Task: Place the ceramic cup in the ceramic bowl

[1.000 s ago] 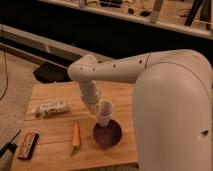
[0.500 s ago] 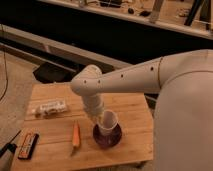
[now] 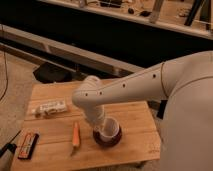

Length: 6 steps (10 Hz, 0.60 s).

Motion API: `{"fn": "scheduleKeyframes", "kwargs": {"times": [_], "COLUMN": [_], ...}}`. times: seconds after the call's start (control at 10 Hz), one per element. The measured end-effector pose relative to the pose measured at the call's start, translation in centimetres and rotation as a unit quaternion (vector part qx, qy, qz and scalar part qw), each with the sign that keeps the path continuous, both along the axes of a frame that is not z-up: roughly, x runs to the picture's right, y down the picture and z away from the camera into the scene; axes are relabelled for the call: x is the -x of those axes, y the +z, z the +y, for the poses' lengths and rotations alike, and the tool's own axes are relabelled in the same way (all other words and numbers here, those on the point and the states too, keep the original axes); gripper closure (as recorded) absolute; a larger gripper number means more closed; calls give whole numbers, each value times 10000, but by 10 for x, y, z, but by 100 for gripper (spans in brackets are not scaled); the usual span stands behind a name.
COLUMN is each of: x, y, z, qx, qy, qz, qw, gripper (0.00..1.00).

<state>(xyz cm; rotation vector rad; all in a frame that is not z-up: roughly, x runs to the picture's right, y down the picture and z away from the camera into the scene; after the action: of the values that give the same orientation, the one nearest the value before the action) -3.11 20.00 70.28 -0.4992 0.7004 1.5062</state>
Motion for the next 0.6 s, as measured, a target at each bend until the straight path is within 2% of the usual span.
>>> {"fn": "scheduleKeyframes", "kwargs": {"times": [0.1,0.3,0.6], "x": [-4,-6,-11], "y": [7,15,30], "z": [1,3,14], "qx": [-16,10,190], "qy": [-187,-365,-594], "qz": [-105,-238,-415], "qw": [9998,9991,9972], "gripper": [100,100,100]}}
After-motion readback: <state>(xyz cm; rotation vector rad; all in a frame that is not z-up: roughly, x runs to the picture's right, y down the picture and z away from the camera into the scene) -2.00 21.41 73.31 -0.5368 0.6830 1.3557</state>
